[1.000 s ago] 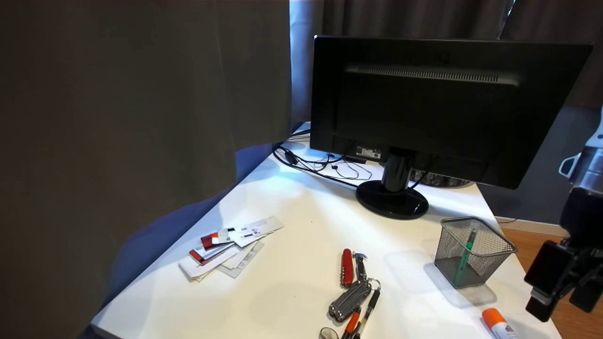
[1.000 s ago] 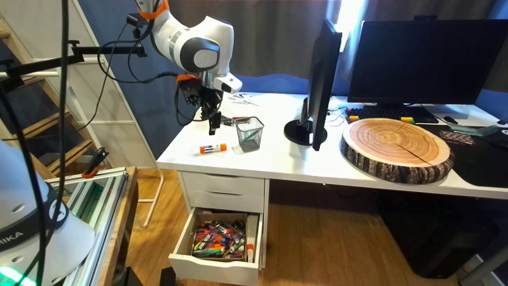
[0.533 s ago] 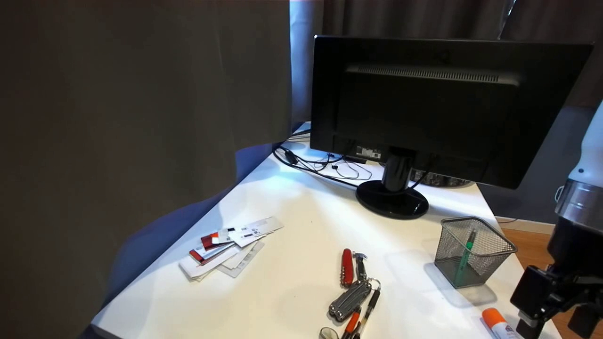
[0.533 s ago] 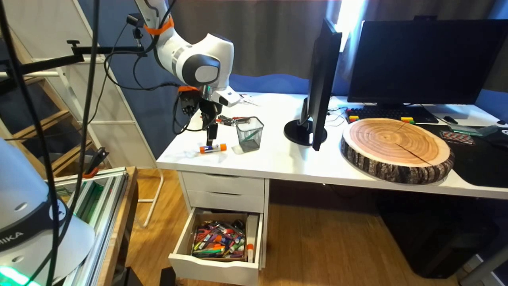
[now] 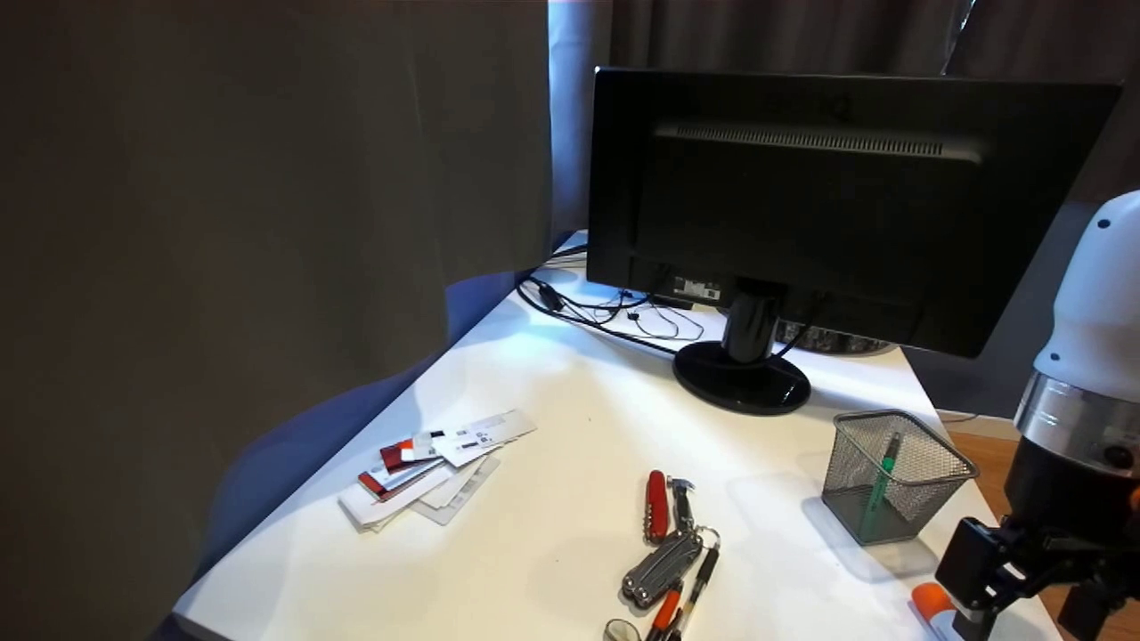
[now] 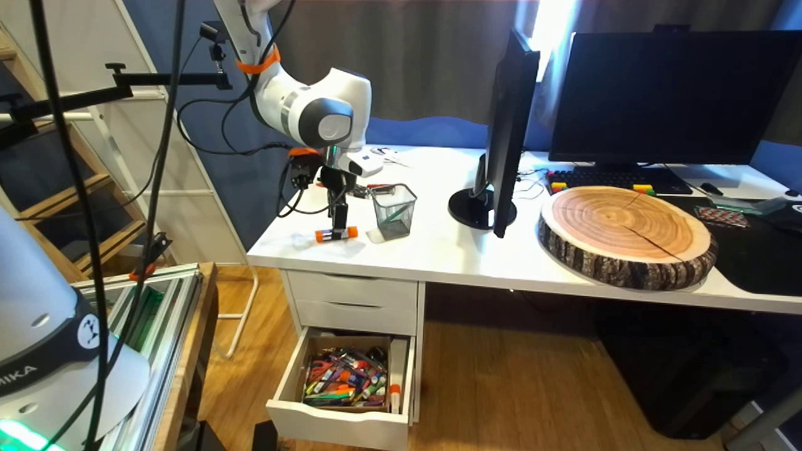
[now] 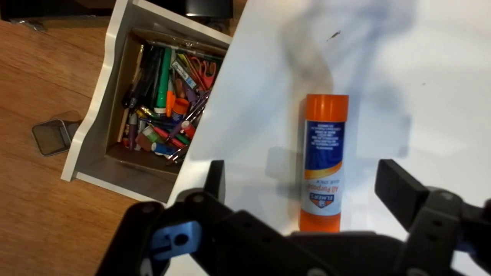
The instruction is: Roll the paper glue stick from the desk worktop into the opened drawer
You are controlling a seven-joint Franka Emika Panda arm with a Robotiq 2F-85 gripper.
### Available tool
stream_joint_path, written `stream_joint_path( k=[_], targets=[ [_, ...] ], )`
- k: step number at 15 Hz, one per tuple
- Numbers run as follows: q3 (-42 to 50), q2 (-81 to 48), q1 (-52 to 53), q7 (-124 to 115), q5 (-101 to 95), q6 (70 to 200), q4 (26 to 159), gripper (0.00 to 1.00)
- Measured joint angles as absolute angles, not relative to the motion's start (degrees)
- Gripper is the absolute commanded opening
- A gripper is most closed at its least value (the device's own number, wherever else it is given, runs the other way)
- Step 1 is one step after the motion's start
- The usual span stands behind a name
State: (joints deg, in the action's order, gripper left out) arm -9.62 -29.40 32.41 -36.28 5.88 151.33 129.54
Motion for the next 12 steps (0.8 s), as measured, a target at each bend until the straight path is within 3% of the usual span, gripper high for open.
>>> stream_joint_path(
  k=[12],
  targets=[
    [-6.45,-33.02,35.56,-42.55,3.76,150.82,125.77,1.00]
  ],
)
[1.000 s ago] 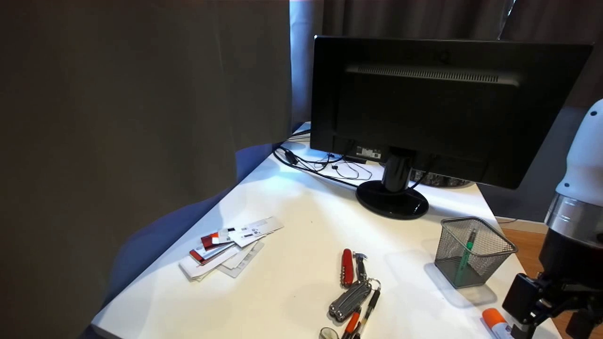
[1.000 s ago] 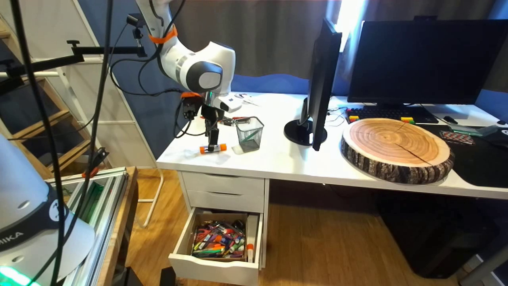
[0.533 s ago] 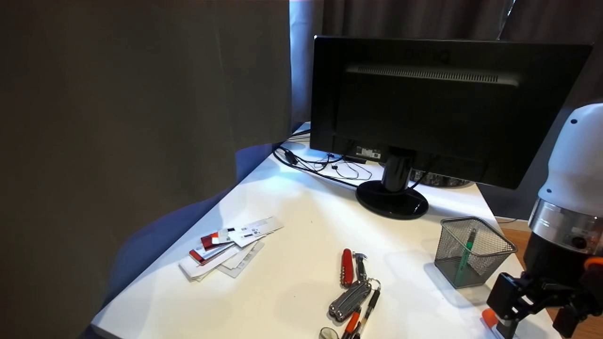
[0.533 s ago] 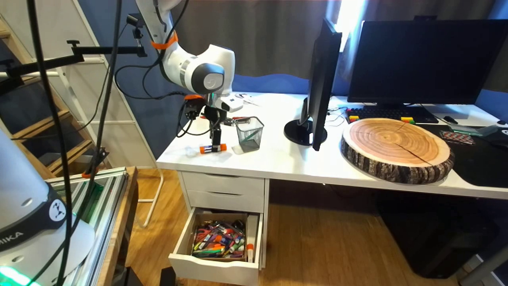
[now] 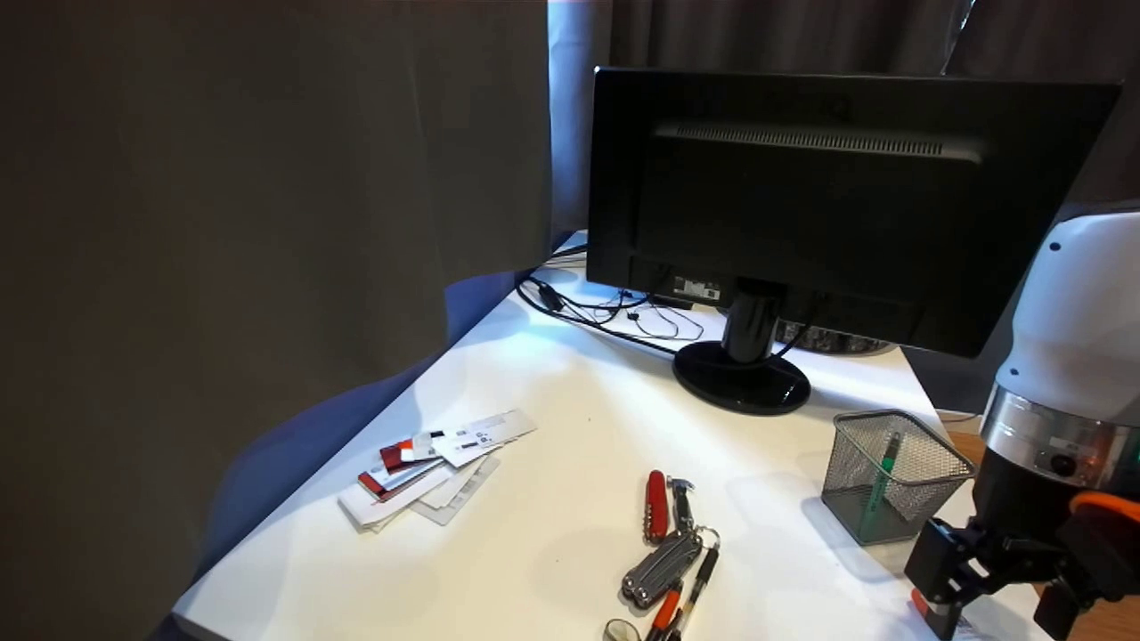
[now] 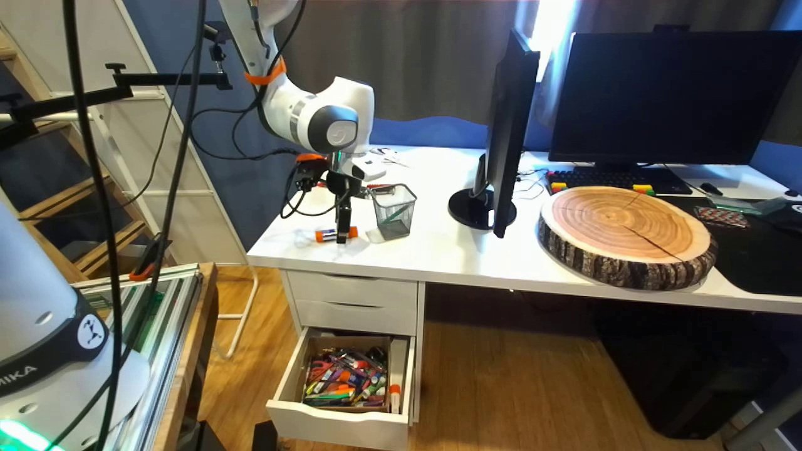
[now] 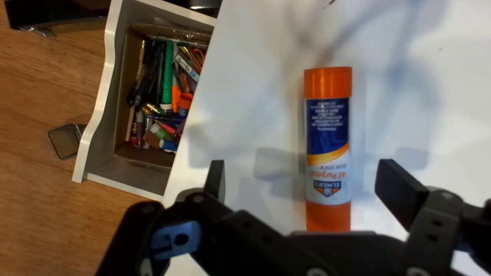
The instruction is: Roll the paper glue stick from the desk worktop into the opened drawer
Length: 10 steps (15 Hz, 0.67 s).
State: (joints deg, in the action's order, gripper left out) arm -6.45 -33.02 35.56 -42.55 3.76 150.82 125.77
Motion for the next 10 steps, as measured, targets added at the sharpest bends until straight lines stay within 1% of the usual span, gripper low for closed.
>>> stream_joint_path(
  k=[10],
  targets=[
    [-4.41,-33.87,35.60,-46.96,3.43,149.66,125.81,1.00]
  ],
)
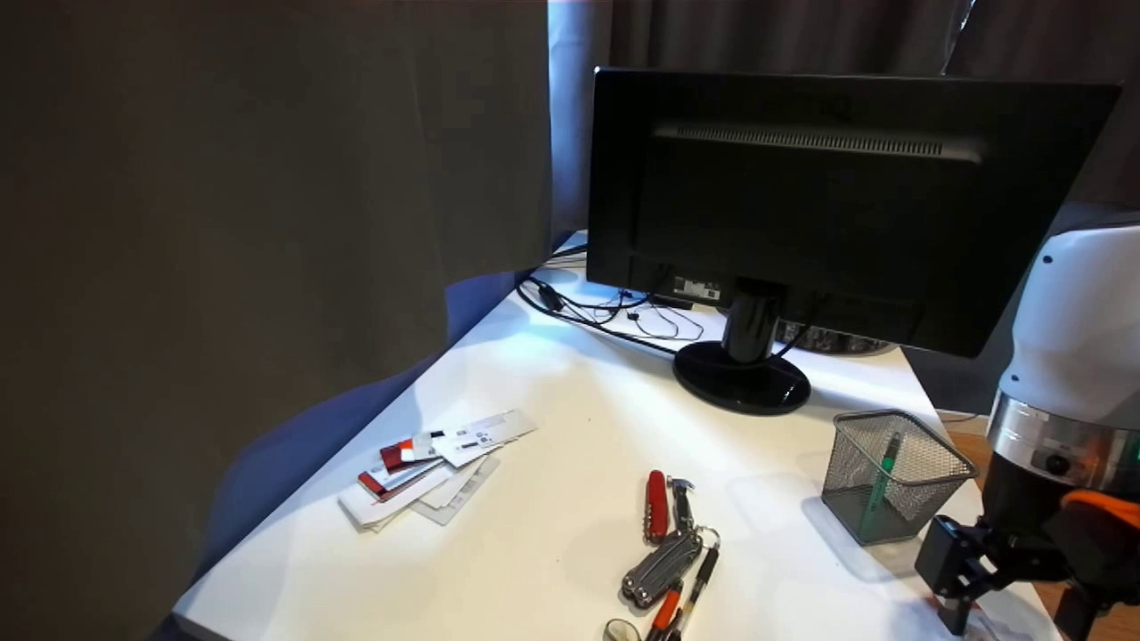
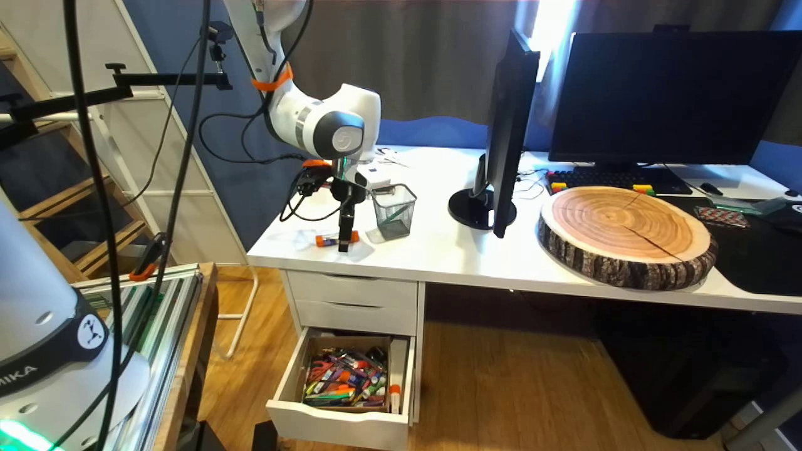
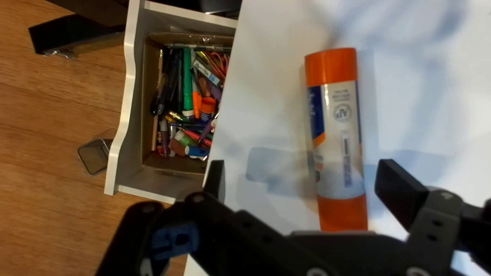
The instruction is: Roll the paper glue stick from the desk worktop into the opened drawer
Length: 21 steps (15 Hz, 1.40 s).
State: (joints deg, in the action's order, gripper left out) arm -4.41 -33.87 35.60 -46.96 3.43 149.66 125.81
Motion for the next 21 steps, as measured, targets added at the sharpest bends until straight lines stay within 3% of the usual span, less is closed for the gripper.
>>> stream_joint_path(
  k=[21],
  targets=[
    [-0.30,-26.56,34.42,-57.52,1.99,148.42,135.39,1.00]
  ],
)
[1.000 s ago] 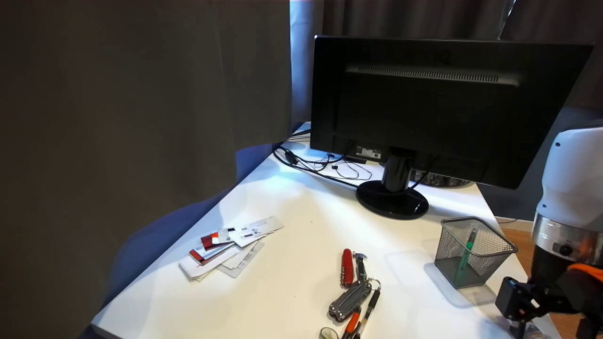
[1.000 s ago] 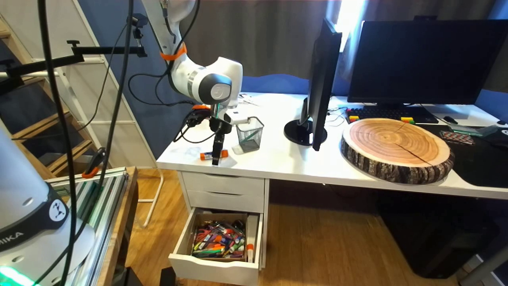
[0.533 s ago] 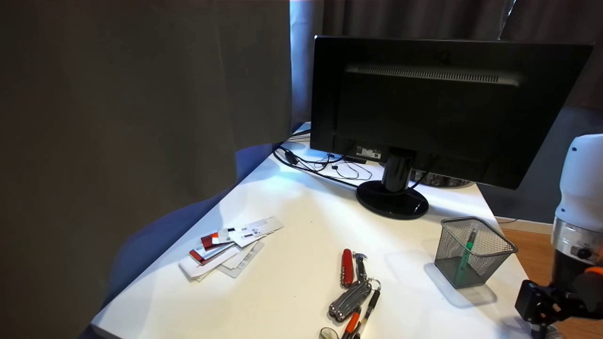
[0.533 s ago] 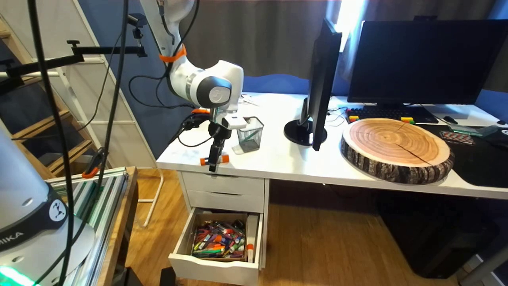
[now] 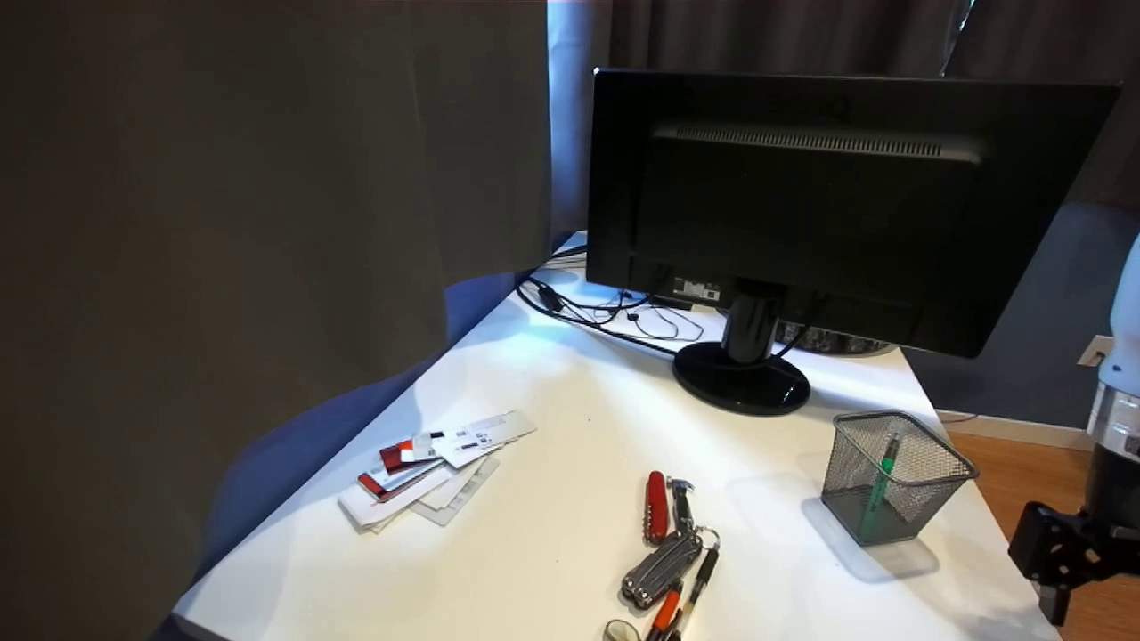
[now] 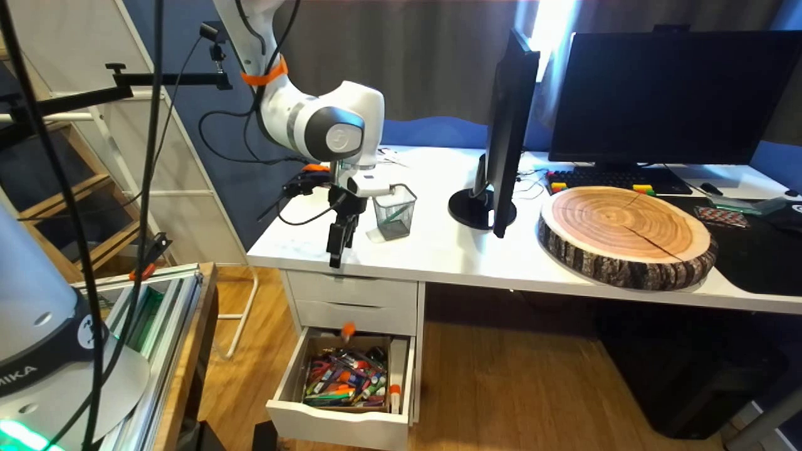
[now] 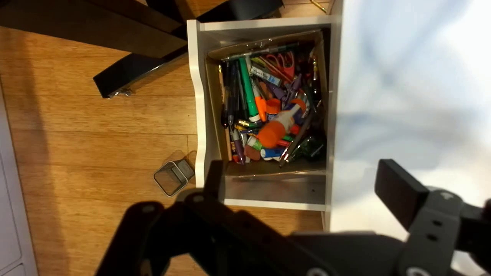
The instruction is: Roll the paper glue stick from the desk worktop into the opened drawer
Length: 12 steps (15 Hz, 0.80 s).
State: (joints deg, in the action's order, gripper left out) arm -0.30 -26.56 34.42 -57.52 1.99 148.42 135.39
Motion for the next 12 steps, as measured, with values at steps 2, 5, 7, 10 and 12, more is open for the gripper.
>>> stream_joint_path(
  k=[2,5,7,10,12],
  targets=[
    [-0.45,-25.17,34.10,-58.03,1.99,148.42,136.17,1.00],
    [-1.08,-23.27,33.27,-58.32,1.98,148.42,137.05,1.00],
    [-2.77,-21.91,31.62,-57.25,1.98,148.41,137.63,1.00],
    [-6.26,-19.45,28.23,-54.15,2.18,146.32,138.08,1.00],
    [-7.84,-17.36,26.89,-52.19,2.15,143.54,138.04,1.00]
  ],
)
